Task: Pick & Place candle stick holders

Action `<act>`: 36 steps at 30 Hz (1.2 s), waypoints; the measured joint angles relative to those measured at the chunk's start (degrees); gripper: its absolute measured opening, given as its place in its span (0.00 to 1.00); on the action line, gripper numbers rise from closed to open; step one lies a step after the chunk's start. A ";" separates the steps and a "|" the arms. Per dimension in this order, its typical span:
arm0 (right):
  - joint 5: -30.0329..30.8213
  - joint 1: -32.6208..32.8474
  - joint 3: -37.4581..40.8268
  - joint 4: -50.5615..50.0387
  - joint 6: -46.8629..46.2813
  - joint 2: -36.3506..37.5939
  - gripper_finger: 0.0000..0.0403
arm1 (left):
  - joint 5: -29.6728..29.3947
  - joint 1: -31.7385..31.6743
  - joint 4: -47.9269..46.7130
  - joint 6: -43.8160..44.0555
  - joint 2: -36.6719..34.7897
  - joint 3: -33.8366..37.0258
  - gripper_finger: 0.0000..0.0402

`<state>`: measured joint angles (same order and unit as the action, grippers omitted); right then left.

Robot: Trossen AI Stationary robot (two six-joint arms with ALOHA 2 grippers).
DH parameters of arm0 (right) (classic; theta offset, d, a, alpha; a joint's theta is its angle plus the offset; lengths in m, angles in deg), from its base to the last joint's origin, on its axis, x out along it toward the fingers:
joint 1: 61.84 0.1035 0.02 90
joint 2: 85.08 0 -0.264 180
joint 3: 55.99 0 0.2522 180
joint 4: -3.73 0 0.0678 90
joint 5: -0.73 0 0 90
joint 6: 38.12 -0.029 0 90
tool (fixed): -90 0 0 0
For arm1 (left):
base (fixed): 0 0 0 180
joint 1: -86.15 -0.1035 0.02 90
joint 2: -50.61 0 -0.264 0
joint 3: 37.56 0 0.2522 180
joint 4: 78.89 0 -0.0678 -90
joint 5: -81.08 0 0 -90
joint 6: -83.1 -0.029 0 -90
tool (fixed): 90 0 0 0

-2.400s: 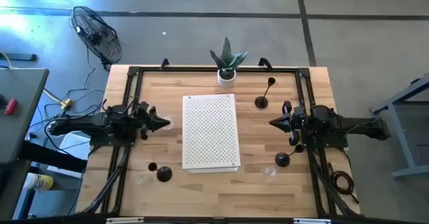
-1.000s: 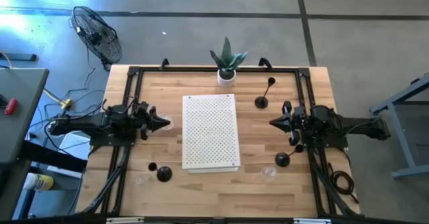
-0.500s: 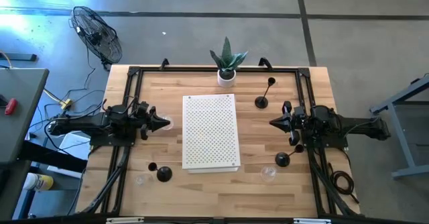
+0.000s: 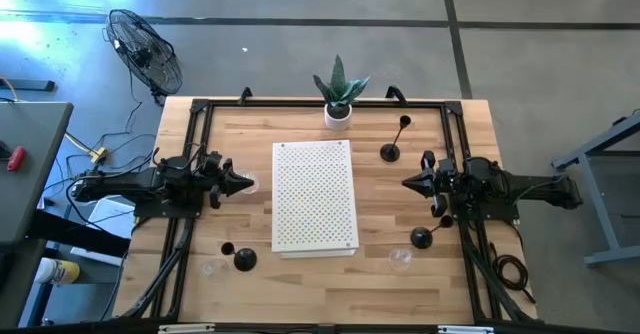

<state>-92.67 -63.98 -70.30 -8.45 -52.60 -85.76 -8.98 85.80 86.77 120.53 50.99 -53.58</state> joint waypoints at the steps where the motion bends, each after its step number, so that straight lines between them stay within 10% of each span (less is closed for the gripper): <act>1: 0.01 -0.01 0.00 -0.02 -0.01 0.00 0.00 | -0.04 0.00 0.00 -0.01 0.00 -0.01 0.00; 36: 0.00 0.01 0.01 0.00 0.00 -0.01 0.00 | -3.57 -0.01 0.42 3.35 0.00 -0.01 0.00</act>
<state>-92.67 -63.97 -70.29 -8.45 -52.60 -85.77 -12.55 85.79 87.18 123.88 50.99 -53.59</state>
